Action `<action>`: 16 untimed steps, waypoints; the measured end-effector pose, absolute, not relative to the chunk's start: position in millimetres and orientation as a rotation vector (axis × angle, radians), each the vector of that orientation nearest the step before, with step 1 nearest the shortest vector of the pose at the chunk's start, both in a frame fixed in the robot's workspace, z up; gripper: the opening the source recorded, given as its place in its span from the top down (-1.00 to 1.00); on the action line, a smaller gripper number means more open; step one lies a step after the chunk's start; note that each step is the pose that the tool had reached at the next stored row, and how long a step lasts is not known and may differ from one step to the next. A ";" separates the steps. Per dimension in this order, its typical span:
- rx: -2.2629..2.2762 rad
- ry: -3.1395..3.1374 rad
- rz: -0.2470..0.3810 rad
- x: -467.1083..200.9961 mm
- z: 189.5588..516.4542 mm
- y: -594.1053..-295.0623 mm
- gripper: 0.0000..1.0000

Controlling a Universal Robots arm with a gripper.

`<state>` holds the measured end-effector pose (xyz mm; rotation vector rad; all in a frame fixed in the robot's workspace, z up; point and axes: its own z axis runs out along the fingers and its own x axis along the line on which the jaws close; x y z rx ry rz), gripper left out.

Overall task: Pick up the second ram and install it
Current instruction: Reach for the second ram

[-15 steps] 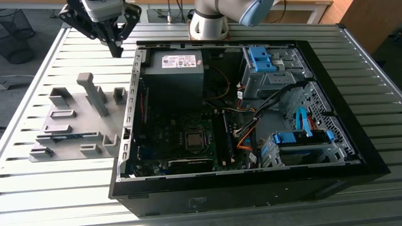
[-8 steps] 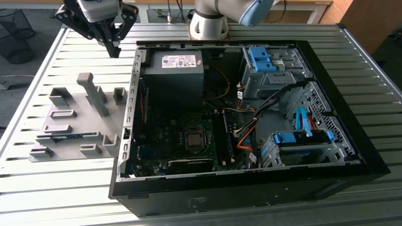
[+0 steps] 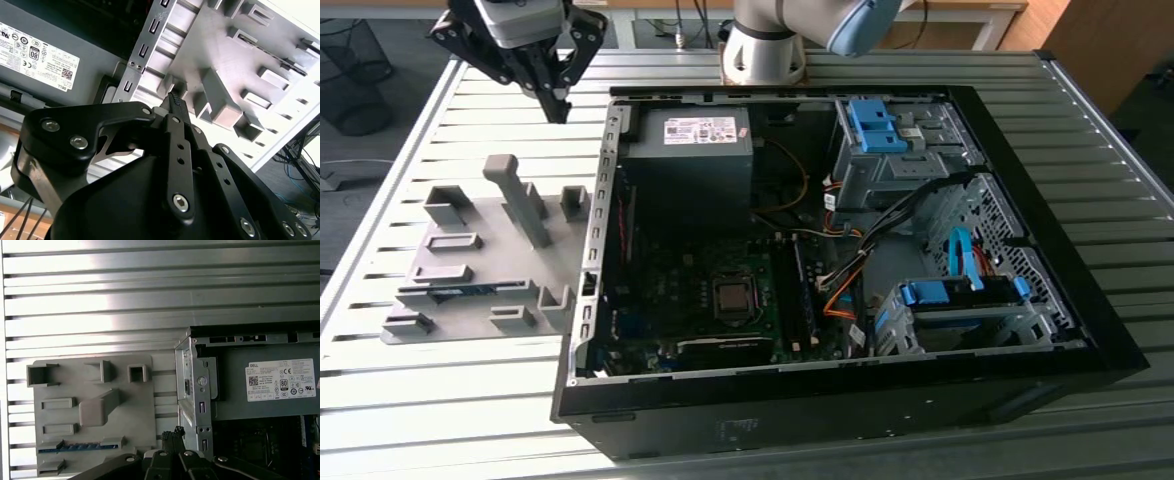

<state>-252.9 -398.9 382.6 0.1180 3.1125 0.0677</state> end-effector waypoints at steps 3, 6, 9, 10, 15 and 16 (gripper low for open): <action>0.118 3.113 0.068 -254.4 382.4 -398.9 0.79; 0.118 3.113 0.068 -256.1 382.2 -398.9 0.79; 0.118 3.113 0.068 -257.9 382.0 -399.0 0.79; 0.118 3.113 0.068 -258.6 381.9 -399.0 0.79; 0.118 3.113 0.068 -262.3 381.4 -398.9 0.79; 0.118 3.113 0.068 -263.1 381.3 -398.9 0.79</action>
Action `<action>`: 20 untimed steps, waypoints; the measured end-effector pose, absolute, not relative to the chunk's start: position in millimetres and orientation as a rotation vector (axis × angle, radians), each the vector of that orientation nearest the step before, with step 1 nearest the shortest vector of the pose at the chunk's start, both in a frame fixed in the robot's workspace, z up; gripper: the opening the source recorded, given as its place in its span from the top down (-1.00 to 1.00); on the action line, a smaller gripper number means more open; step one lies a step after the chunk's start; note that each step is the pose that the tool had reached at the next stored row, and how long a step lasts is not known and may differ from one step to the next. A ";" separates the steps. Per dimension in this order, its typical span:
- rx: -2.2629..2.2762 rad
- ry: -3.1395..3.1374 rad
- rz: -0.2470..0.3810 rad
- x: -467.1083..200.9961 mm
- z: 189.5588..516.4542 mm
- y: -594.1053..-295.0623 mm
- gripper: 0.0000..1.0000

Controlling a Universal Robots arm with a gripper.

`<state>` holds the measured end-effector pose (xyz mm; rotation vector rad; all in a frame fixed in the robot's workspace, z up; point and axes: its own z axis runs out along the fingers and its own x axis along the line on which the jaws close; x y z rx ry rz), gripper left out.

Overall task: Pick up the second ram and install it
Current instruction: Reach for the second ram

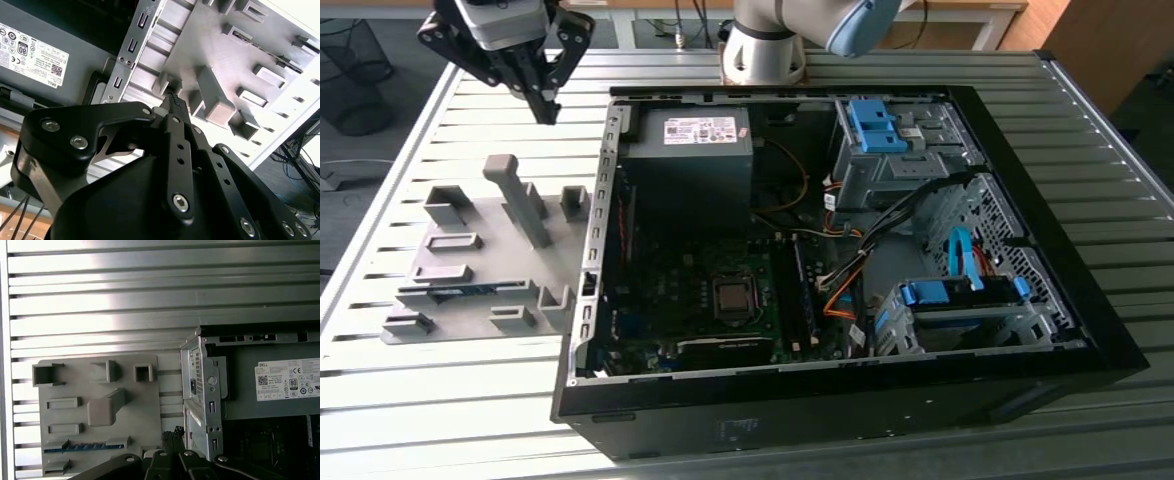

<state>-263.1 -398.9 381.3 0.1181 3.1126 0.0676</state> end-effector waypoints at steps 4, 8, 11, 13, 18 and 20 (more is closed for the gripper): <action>0.118 3.113 0.068 -266.0 380.8 -398.9 0.79; 0.118 3.113 0.068 -268.6 380.3 -398.9 0.79; 0.118 3.114 0.068 -271.7 380.1 -398.9 0.79; 0.118 3.114 0.068 -275.3 379.9 -398.9 0.79; 0.118 3.114 0.068 -285.3 379.6 -398.9 0.79; 0.118 3.114 0.068 -289.3 379.4 -398.9 0.79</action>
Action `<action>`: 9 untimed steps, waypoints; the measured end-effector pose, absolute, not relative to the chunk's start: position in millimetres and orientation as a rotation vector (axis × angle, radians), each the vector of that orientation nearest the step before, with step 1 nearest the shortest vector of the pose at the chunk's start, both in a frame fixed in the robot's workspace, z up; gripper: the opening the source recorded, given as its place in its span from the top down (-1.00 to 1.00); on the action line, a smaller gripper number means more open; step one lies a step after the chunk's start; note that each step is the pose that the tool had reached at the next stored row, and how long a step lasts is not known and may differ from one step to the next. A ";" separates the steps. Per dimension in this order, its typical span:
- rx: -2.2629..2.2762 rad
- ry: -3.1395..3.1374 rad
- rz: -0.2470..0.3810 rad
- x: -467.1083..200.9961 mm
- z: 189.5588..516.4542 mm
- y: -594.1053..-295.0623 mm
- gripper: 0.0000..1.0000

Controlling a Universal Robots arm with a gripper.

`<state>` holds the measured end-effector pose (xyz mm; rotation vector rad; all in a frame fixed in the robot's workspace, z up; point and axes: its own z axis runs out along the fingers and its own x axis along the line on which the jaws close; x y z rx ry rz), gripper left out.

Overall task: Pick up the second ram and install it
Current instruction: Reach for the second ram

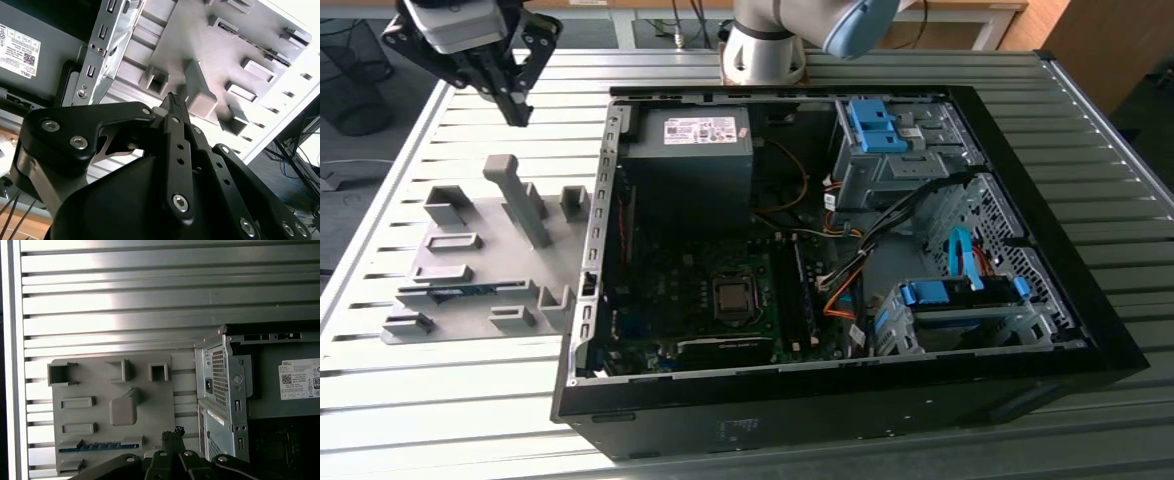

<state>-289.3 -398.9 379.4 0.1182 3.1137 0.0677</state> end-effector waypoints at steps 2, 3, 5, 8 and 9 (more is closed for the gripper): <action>0.118 3.114 0.068 -292.7 379.3 -398.9 0.79; 0.118 3.114 0.068 -294.3 379.3 -398.9 0.79; 0.118 3.114 0.068 -297.7 379.1 -398.9 0.79; 0.118 3.114 0.068 -302.5 378.8 -399.0 0.79; 0.118 3.114 0.068 -304.0 378.7 -399.0 0.79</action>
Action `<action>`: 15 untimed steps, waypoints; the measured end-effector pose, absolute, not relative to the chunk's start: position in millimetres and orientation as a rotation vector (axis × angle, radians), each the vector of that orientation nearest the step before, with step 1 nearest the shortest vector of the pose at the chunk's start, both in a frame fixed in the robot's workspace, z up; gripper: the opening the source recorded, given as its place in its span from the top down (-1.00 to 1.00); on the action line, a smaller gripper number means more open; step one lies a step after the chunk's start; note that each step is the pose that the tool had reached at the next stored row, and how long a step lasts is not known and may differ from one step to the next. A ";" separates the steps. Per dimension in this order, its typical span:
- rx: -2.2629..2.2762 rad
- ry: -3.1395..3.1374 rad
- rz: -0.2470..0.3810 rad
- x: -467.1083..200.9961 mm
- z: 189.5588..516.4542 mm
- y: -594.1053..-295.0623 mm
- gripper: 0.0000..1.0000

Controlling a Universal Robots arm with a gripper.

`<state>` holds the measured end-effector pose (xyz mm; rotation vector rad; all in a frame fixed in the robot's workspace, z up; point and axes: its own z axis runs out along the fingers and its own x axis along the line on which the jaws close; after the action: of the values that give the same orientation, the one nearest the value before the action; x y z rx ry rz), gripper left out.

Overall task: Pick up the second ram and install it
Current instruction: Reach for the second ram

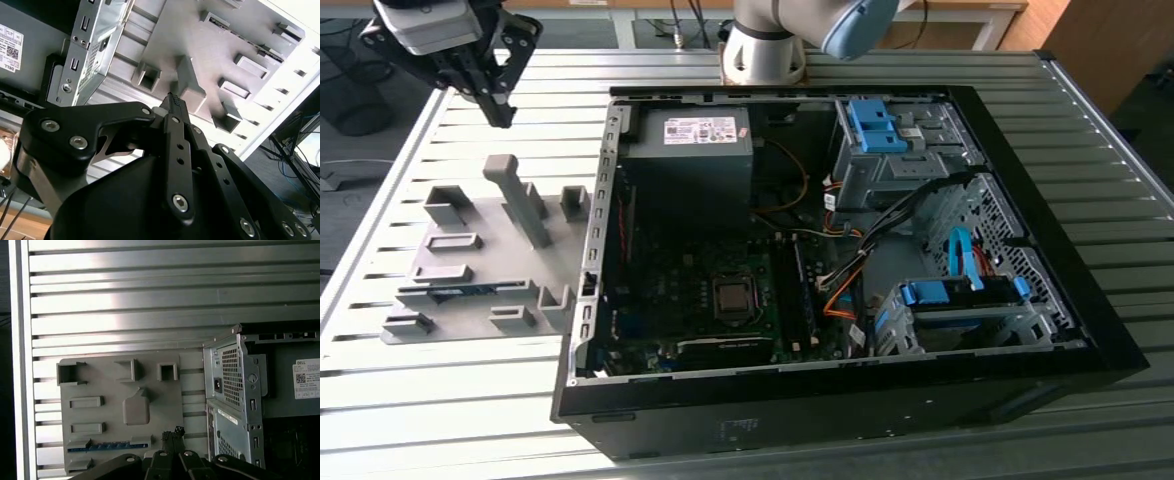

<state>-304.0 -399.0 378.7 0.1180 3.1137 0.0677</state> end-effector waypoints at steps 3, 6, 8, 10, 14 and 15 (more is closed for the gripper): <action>0.118 3.114 0.068 -308.0 378.6 -398.9 0.79; 0.118 3.114 0.068 -311.6 378.3 -398.9 0.79; 0.118 3.114 0.068 -313.3 378.3 -398.9 0.79; 0.118 3.114 0.068 -314.6 378.2 -398.9 0.79; 0.118 3.114 0.068 -317.6 377.9 -398.9 0.79; 0.118 3.114 0.068 -318.5 377.9 -398.9 0.79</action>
<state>-318.5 -398.9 377.9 0.1181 3.1137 0.0677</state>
